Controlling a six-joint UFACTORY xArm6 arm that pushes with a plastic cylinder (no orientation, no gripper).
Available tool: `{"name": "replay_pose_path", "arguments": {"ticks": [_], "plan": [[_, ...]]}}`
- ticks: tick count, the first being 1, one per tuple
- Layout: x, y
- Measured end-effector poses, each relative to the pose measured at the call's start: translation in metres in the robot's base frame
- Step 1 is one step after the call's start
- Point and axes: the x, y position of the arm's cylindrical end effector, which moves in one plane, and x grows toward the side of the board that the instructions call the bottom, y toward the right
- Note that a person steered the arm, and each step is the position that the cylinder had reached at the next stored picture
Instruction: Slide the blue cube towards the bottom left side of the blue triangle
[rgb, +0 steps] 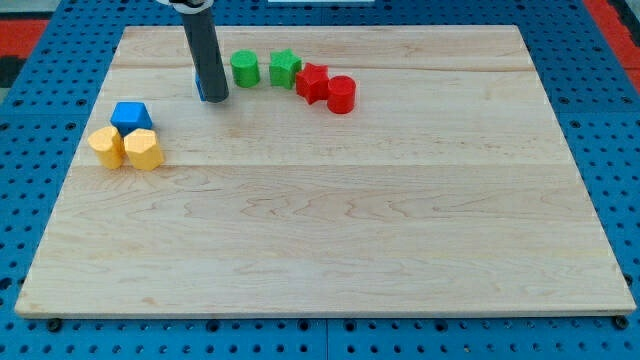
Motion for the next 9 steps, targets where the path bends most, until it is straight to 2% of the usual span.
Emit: {"name": "replay_pose_path", "arguments": {"ticks": [2,5,7,9], "plan": [[0.011,-0.021],[-0.001,-0.145],[0.032,-0.159],[0.05,-0.127]]}}
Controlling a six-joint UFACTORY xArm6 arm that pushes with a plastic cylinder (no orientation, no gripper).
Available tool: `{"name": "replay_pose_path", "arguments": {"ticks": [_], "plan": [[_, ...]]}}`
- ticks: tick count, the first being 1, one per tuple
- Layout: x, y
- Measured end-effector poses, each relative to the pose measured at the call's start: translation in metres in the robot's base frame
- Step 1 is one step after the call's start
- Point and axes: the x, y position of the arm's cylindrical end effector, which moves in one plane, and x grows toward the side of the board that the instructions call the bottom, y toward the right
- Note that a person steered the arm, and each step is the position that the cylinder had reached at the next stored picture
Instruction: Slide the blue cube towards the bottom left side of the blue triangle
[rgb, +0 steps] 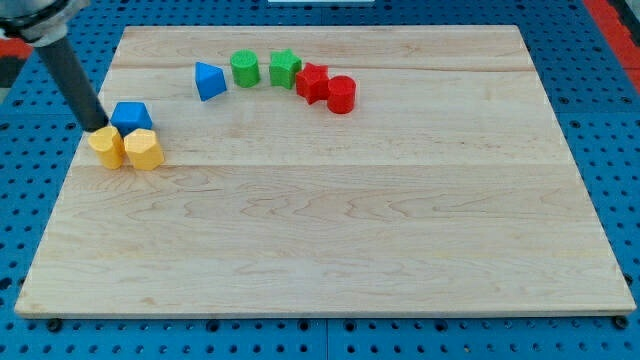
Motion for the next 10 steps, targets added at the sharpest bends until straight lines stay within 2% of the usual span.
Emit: {"name": "replay_pose_path", "arguments": {"ticks": [2,5,8,10], "plan": [[0.0,0.047],[0.026,0.068],[-0.009,0.058],[0.039,0.069]]}}
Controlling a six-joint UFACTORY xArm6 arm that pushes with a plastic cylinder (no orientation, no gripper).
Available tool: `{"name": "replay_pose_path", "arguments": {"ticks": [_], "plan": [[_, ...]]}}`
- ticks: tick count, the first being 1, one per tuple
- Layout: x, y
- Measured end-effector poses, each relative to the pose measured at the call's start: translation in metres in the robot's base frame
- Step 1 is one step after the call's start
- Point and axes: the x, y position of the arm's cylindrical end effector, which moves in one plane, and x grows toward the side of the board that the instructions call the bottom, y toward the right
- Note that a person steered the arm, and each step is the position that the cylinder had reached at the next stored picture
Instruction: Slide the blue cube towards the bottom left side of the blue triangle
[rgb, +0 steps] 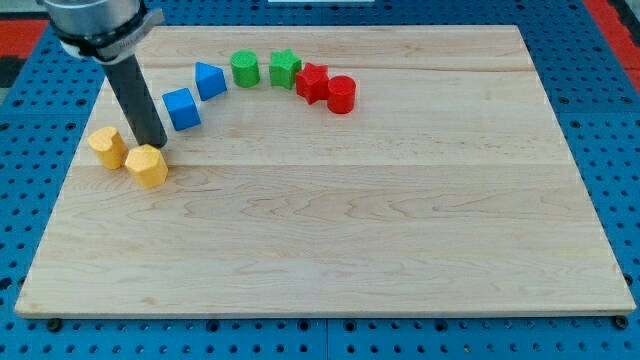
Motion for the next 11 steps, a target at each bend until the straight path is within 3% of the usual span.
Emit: {"name": "replay_pose_path", "arguments": {"ticks": [1,5,11], "plan": [[0.008,0.025],[-0.059,-0.001],[-0.064,-0.033]]}}
